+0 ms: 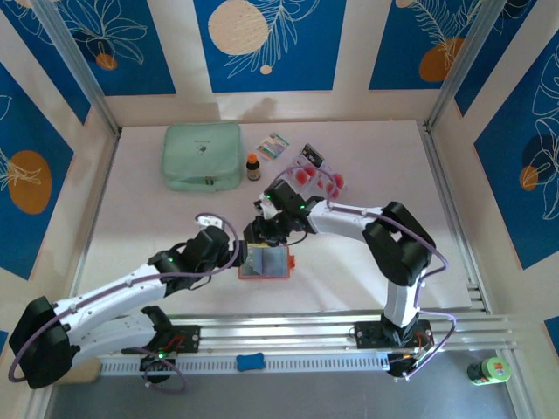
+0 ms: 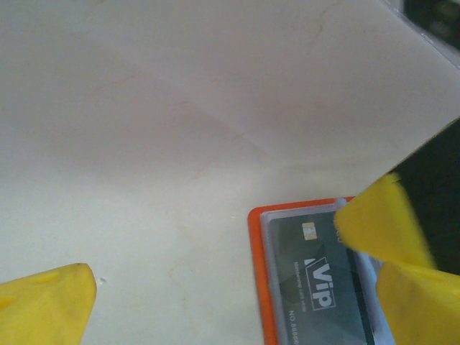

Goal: Put the credit cards into the card holder

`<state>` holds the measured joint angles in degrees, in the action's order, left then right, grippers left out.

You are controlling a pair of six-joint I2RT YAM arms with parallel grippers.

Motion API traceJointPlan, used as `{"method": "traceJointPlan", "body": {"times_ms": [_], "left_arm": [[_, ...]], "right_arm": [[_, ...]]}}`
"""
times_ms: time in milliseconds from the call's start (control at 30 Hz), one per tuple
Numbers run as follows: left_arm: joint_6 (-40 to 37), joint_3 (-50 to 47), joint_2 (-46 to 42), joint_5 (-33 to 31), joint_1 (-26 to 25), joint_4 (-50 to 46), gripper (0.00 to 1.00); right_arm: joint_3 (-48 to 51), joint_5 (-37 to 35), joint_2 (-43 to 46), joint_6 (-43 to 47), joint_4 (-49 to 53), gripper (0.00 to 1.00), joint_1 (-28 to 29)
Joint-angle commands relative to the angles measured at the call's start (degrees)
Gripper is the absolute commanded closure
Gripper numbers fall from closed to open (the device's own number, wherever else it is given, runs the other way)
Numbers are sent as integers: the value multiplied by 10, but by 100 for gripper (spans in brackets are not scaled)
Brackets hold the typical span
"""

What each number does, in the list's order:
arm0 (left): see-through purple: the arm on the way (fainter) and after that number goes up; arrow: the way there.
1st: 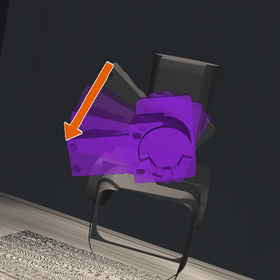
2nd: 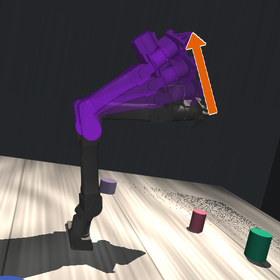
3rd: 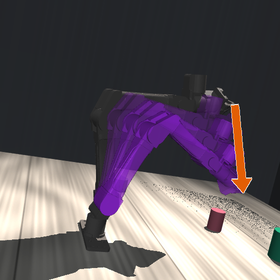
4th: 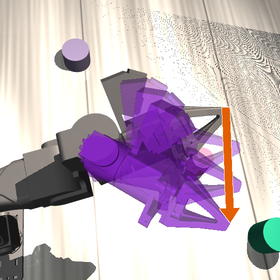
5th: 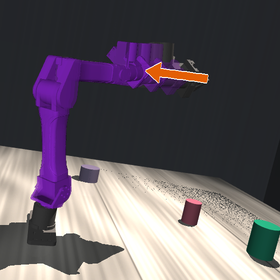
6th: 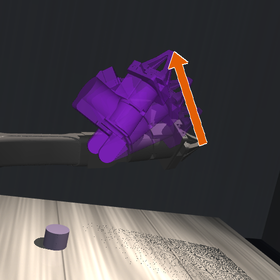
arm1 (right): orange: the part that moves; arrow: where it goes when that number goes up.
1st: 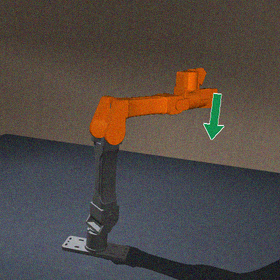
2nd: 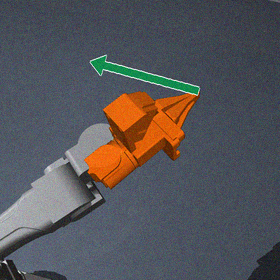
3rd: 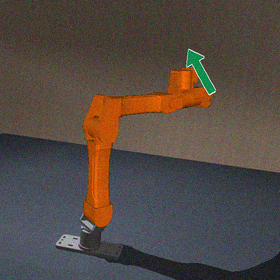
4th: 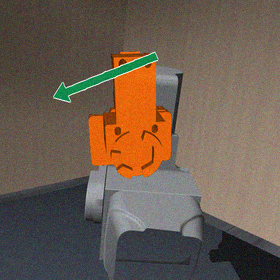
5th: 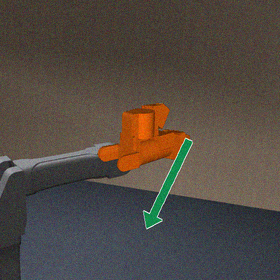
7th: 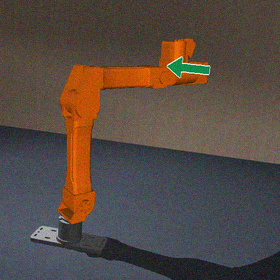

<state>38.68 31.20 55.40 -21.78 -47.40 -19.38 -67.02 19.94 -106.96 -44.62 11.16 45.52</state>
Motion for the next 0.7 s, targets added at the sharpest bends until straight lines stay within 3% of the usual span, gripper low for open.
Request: {"method": "traceJointPlan", "body": {"times_ms": [0, 167, 667], "left_arm": [[3, -9, -20, -16, 6, -13, 0], [5, -19, -34, -15, 9, -16, 0], [5, -29, 10, 9, 10, 23, 0]], "right_arm": [[-27, 9, -41, -9, 30, 63, 12], [-38, 15, -62, -18, 21, 63, 14], [-27, 18, -14, -17, 16, 63, -12]]}}
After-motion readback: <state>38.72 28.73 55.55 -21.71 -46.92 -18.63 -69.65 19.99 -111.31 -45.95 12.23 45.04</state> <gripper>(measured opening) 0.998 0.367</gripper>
